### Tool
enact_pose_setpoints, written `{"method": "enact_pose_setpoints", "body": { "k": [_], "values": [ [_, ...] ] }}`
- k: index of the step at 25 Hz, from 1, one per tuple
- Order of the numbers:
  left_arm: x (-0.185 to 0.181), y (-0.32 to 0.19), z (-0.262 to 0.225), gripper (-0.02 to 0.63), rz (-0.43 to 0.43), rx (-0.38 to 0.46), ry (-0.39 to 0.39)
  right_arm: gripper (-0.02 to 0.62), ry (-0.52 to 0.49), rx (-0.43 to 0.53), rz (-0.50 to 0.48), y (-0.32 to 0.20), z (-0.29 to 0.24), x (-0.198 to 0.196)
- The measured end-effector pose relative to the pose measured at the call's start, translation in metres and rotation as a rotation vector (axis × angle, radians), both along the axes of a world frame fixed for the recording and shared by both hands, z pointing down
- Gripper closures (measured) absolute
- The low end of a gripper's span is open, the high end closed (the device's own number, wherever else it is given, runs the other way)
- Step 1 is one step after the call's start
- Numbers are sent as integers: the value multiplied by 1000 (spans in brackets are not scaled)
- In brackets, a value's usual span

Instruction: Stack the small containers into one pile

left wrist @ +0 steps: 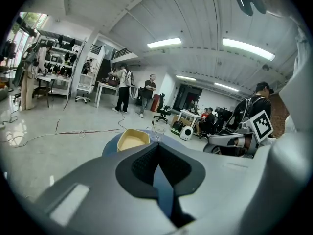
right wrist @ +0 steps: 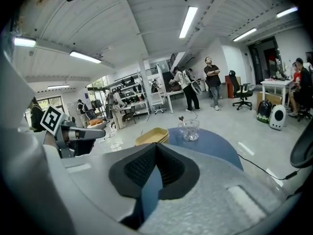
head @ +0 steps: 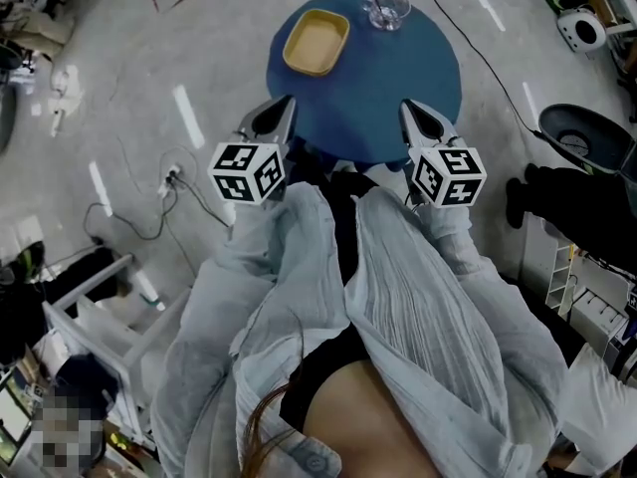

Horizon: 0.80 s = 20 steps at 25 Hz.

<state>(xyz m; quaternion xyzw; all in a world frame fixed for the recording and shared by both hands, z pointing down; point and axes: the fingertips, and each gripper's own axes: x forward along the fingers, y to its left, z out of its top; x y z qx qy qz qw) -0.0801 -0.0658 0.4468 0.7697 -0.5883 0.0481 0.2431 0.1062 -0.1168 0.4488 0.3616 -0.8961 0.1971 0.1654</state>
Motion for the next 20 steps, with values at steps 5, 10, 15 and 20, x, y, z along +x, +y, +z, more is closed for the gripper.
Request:
{"method": "enact_pose_setpoints", "body": {
  "k": [5,10,15,20],
  "values": [
    [3,5,1,592,-11,0,-2,594,7,10,-3,4,-1,4],
    [8,6,1,592,-6,3,-2,594,-2,2,-8,7,2,4],
    [7,7,6,592,-3,-9,-1,594,-1,-13,-15,9,7,0],
    [3,7,7,592,-13,-14,-4,594,-1,-15,-22,10,6,-2]
  ]
}}
